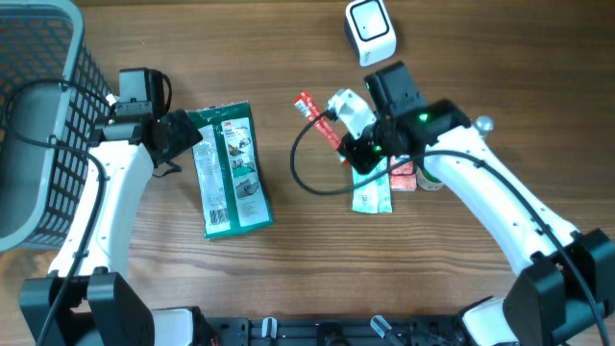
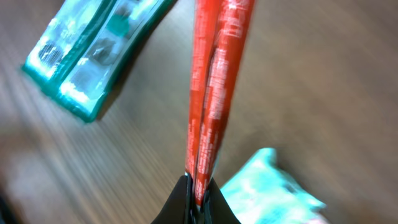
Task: Scan the item barcode
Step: 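Raise the red tube to the white scanner with the right gripper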
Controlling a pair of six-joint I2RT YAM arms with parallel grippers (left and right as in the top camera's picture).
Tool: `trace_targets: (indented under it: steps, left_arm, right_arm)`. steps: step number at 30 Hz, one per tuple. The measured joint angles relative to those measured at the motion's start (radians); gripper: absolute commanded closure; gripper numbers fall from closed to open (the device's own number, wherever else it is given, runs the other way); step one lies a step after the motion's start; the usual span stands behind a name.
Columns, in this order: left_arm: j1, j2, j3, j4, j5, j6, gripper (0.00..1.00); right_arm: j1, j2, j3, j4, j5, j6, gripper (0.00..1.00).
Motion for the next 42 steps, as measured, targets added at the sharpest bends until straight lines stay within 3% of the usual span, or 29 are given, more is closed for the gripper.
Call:
trace_targets:
  steps: [4, 8, 16, 25, 33, 42]
  left_arm:
    - [0.000, 0.000, 0.000, 0.001, 0.000, 0.000, 0.00]
    - [0.000, 0.000, 0.000, 0.000, 0.000, 0.000, 0.00]
    - [0.000, 0.000, 0.000, 0.001, 0.000, 0.000, 0.00]
    - [0.000, 0.000, 0.000, 0.000, 0.000, 0.000, 0.00]
    - [0.000, 0.000, 0.000, 0.001, 0.000, 0.000, 0.00]
    - [0.000, 0.000, 0.000, 0.000, 0.000, 0.000, 0.00]
  right_arm:
    - [0.000, -0.001, 0.226, -0.032, 0.221, -0.030, 0.96]
    - [0.000, 0.029, 0.242, 0.111, 0.495, -0.129, 0.96]
    - [-0.061, 0.429, 0.244, 0.549, 0.912, -0.356, 0.96]
    - [-0.090, 0.573, 0.243, 0.856, 1.068, -0.628, 0.96]
    - [-0.090, 0.576, 0.243, 0.878, 1.099, -0.819, 0.96]
    - [-0.089, 0.657, 0.243, 0.848, 1.133, -0.864, 0.96]
